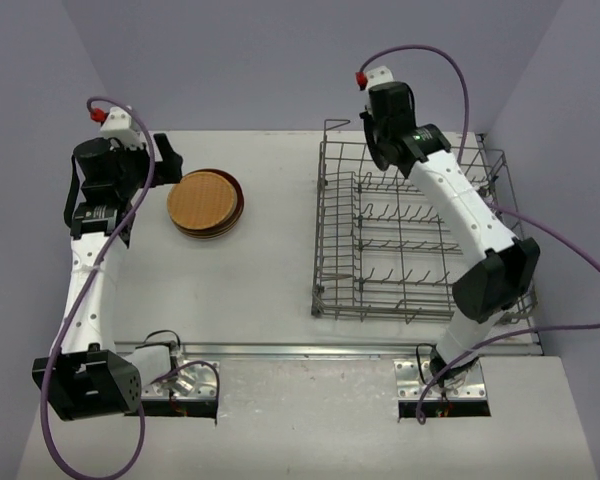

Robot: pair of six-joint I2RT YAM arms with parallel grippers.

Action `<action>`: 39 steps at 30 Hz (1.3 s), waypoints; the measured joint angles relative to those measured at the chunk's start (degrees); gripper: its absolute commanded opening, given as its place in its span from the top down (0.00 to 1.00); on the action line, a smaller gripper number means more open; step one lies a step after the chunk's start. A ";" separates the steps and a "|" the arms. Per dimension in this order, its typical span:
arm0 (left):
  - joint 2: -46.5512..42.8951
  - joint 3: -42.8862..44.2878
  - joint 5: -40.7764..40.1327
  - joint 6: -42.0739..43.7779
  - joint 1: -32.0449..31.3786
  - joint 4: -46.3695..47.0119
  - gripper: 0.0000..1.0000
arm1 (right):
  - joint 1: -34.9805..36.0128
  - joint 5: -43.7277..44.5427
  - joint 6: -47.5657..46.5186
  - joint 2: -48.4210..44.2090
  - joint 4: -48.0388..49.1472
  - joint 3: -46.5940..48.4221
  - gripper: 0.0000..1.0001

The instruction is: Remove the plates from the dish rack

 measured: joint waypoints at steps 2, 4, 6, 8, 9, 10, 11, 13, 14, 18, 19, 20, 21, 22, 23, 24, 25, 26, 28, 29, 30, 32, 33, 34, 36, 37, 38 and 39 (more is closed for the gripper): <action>-1.06 1.43 9.28 -2.57 -0.01 0.32 0.10 | -0.14 -5.15 0.00 -4.68 -0.01 -1.37 1.00; -1.93 2.75 19.03 -5.91 -0.07 1.06 0.17 | -0.19 -11.50 0.21 -10.14 0.24 -2.89 1.00; -2.09 4.21 27.01 -9.07 -0.13 1.89 0.18 | -0.24 -20.37 0.81 -15.91 1.40 -5.22 1.00; -1.91 5.22 33.38 -11.72 -0.23 2.89 0.20 | -0.22 -29.84 1.67 -21.41 2.39 -7.86 1.00; -1.84 5.50 35.90 -12.72 -0.42 3.32 0.21 | -0.20 -34.64 2.40 -23.77 2.82 -8.94 1.00; -1.82 5.53 37.77 -13.39 -1.04 3.58 0.21 | -0.16 -39.84 3.70 -25.33 3.43 -9.64 1.00; -1.77 5.51 39.24 -13.83 -1.60 3.61 0.21 | -0.15 -44.44 4.88 -26.27 3.99 -10.32 1.00; -1.46 5.51 41.82 -14.43 -3.76 3.57 0.22 | -0.02 -53.83 8.13 -27.18 5.58 -12.34 1.00; -1.15 5.51 43.21 -14.63 -5.17 3.64 0.22 | 0.07 -57.64 9.57 -27.13 6.43 -13.45 1.00; 0.54 5.51 46.82 -15.06 -10.71 3.37 0.22 | 0.95 -67.74 14.71 -23.69 8.33 -17.80 1.00; 0.96 5.51 47.66 -15.13 -11.60 3.27 0.22 | 1.21 -69.13 15.57 -22.45 8.40 -18.46 1.00; 1.36 5.51 48.56 -15.21 -12.31 3.14 0.22 | 1.49 -70.18 16.26 -21.24 8.40 -18.92 1.00; 1.72 5.51 49.37 -15.28 -12.77 3.05 0.22 | 1.72 -70.92 16.86 -20.18 8.30 -19.17 1.00; 2.00 5.51 49.93 -15.35 -13.04 2.98 0.22 | 1.92 -71.50 17.30 -19.43 8.21 -19.21 1.00; 2.24 5.51 50.40 -15.42 -13.27 2.91 0.22 | 2.11 -72.07 17.69 -18.78 8.13 -19.21 1.00; 2.51 5.51 50.71 -15.45 -13.62 2.79 0.22 | 2.30 -72.62 18.12 -18.34 8.14 -19.21 1.00; 2.76 5.51 50.80 -15.43 -14.06 2.58 0.22 | 2.50 -73.14 18.49 -18.20 8.34 -19.21 1.00; 2.98 5.51 50.84 -15.42 -14.48 2.34 0.23 | 2.69 -73.61 18.78 -18.16 8.62 -19.21 1.00; 3.49 5.51 50.74 -15.10 -15.54 1.68 0.24 | 3.15 -74.73 19.41 -18.04 9.06 -19.03 1.00; 3.79 5.51 50.59 -14.77 -16.11 1.27 0.25 | 3.42 -75.36 19.76 -17.92 9.25 -18.84 1.00; 4.13 5.50 50.33 -14.32 -16.59 0.82 0.27 | 3.70 -75.99 20.14 -17.68 9.51 -18.58 1.00; 4.81 5.47 49.58 -13.38 -17.67 -0.10 0.33 | 4.47 -77.22 20.85 -16.85 10.23 -17.89 1.00; 5.16 5.41 49.06 -12.83 -18.21 -0.48 0.39 | 4.88 -77.60 21.14 -16.27 10.45 -17.41 1.00; 5.50 5.38 48.56 -12.25 -18.69 -0.86 0.44 | 5.27 -77.84 21.32 -15.61 10.63 -16.91 1.00; 6.12 5.38 48.00 -11.39 -19.39 -1.64 0.55 | 5.80 -77.80 21.49 -14.19 10.76 -16.22 1.00; 6.33 5.38 47.78 -10.95 -19.61 -2.07 0.61 | 5.97 -77.59 21.51 -13.53 10.75 -16.10 1.00; 6.52 5.38 47.39 -10.47 -19.75 -2.56 0.68 | 5.99 -77.42 21.65 -12.86 10.69 -16.01 0.98; 6.65 5.38 47.04 -10.09 -19.76 -3.01 0.83 | 5.99 -77.11 21.67 -12.27 10.67 -15.95 0.93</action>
